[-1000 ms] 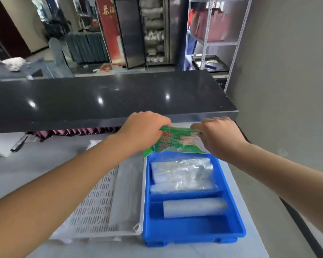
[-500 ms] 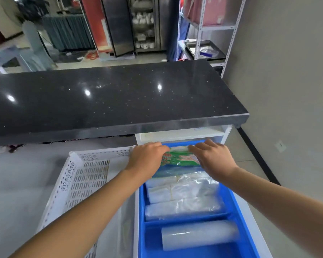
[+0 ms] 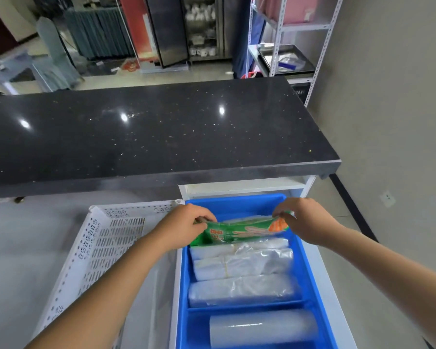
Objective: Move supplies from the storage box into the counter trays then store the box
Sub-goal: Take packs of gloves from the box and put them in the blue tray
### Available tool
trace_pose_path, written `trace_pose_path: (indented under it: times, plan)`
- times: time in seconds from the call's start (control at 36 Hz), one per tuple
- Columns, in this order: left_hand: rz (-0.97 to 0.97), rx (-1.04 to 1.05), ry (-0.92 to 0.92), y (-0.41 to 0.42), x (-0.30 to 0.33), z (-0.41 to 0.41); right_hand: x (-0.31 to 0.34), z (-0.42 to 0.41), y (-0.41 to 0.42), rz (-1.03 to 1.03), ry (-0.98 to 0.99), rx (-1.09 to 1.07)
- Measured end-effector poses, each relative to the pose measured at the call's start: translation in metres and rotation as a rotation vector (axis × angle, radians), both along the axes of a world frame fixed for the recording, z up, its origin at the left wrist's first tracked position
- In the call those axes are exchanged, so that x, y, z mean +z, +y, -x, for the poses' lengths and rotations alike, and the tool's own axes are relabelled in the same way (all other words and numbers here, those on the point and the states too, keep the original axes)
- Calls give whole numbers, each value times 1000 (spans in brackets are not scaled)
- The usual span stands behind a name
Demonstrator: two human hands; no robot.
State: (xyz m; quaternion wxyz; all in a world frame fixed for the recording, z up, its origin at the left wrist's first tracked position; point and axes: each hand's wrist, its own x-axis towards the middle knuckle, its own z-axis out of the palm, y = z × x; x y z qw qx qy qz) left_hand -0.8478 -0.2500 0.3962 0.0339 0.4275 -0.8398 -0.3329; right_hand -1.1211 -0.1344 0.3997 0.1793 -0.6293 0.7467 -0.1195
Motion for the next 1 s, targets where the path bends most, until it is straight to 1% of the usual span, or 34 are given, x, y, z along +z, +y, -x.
trace_pose_path:
  times: [0.06,0.08,0.11,0.17,0.19,0.25,0.28,0.31,0.33,0.39,0.44,0.47,0.56,0.61,0.69,0.78,0.89,0.94,1.0]
  plan:
    - [-71,62,65,-6,3,2,-5,4,-9,70,-86,-79]
    - [-38,116,85,-9,3,3,-8,5,-14,120,-107,-133]
    - [50,174,75,-11,2,4,-12,5,-19,158,-99,-179]
    - [326,269,18,-7,-1,8,-21,0,-22,186,-35,-233]
    - [450,276,14,-1,-4,11,-27,-4,-20,194,-19,-252]
    - [631,221,28,18,-15,18,-37,-17,-9,213,-15,-245]
    - [688,185,33,28,-22,21,-43,-23,-2,196,-8,-208]
    - [703,143,37,37,-31,24,-50,-28,4,152,1,-162]
    - [676,103,26,43,-39,27,-56,-31,8,89,9,-118]
    - [511,74,-65,49,-52,33,-66,-31,12,-26,25,-63]
    - [319,109,-185,48,-58,40,-69,-27,10,-81,23,-47]
    - [266,126,-226,46,-60,44,-69,-25,8,-96,26,-41]
    - [221,143,-288,46,-60,52,-67,-20,6,-125,37,-10]
    - [189,157,-291,49,-56,54,-63,-19,8,-123,23,9]
    - [170,177,-233,61,-45,54,-51,-22,22,-103,-29,5]
    - [170,253,-76,87,-32,42,-36,-30,47,-41,-140,-49]
    - [108,457,173,146,-17,14,-16,-48,91,38,-329,-97]
    - [74,572,245,181,-12,2,-9,-57,113,56,-437,-111]
    - [74,645,266,214,-12,-8,-3,-67,132,69,-504,-61]
